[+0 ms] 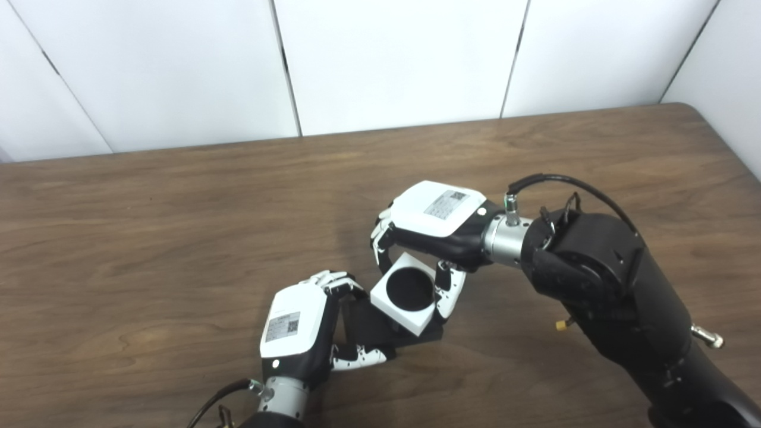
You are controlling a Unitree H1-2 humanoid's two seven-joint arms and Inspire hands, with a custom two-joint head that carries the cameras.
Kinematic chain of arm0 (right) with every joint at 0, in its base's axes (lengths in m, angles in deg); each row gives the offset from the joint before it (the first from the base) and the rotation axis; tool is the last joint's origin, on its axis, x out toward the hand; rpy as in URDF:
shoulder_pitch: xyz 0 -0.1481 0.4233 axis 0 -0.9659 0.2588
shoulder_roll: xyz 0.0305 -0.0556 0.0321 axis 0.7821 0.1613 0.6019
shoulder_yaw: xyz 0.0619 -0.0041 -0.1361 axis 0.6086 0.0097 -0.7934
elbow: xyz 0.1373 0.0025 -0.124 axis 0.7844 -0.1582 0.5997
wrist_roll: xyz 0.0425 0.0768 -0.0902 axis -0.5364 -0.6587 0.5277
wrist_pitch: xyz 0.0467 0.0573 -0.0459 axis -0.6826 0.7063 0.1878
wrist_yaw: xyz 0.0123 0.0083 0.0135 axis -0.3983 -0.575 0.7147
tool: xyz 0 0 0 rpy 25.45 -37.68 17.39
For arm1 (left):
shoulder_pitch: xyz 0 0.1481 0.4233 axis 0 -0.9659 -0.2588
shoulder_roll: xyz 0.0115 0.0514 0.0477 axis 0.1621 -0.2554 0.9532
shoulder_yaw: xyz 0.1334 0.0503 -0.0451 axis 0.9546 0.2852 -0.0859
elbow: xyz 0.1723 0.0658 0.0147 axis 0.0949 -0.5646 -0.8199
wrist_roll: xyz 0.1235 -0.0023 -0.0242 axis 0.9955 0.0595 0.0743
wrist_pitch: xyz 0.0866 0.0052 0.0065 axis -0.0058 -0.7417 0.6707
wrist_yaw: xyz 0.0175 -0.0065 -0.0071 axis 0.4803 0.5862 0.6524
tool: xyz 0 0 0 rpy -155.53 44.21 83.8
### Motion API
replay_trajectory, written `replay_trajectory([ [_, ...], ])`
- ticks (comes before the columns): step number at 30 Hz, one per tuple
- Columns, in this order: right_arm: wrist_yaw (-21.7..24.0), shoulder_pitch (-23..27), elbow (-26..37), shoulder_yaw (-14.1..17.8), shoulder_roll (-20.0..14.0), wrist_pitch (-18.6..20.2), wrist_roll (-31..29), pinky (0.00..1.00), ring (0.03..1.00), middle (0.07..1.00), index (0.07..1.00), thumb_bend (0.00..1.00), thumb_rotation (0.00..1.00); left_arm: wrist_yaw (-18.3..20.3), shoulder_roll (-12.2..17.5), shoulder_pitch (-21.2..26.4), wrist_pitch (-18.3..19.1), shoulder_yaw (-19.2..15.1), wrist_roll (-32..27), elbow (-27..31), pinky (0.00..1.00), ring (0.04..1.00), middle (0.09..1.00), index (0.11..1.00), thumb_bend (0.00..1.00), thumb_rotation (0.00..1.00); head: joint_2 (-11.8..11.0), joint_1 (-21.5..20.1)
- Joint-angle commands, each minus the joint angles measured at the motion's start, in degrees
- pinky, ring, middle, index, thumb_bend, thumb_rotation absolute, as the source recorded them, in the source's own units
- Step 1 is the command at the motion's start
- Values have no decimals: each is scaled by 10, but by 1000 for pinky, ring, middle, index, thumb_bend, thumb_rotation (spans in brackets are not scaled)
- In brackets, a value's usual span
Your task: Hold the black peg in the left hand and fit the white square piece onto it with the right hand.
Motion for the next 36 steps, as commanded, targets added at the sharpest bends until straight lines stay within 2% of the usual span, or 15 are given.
replay_trajectory([
  [1, -4, 15, 10, 5, -6, -8, 3, 917, 882, 811, 658, 915, 232, 49, -6, -23, 5, 19, -17, -21, 786, 847, 790, 489, 510, 47, 0, 0],
  [8, 15, 18, 14, 4, -3, -3, 7, 939, 903, 836, 703, 973, 289, 50, -5, -22, 5, 19, -15, -22, 785, 844, 790, 489, 510, 46, 0, 0],
  [16, 15, 27, 19, 9, 1, -1, 5, 936, 905, 839, 707, 998, 263, 53, -6, -21, 7, 21, -13, -22, 790, 848, 792, 489, 510, 46, 0, 1],
  [21, 8, 33, 22, 23, 2, 5, -5, 934, 902, 836, 700, 1000, 243, 49, -6, -22, 5, 20, -16, -24, 787, 847, 792, 489, 510, 45, -1, 2],
  [31, 21, 53, 30, 33, 0, 12, -13, 941, 903, 837, 698, 1000, 282, 43, -4, -15, -1, 18, -18, -31, 783, 835, 776, 489, 514, 57, -5, 0],
  [33, 18, 52, 30, 33, -1, 9, -13, 939, 901, 836, 698, 1000, 316, 48, -1, -13, 0, 19, -11, -29, 775, 827, 772, 491, 517, 71, -5, 0],
  [35, 19, 52, 30, 32, -2, 8, -12, 938, 900, 838, 703, 1000, 330, 70, 6, -6, 6, 23, 3, -23, 772, 825, 777, 495, 520, 77, -6, 1],
  [36, 20, 53, 30, 32, -2, 8, -11, 936, 900, 839, 708, 1000, 331, 85, 10, -1, 9, 26, 9, -18, 777, 831, 786, 586, 691, 134, -5, 0],
])
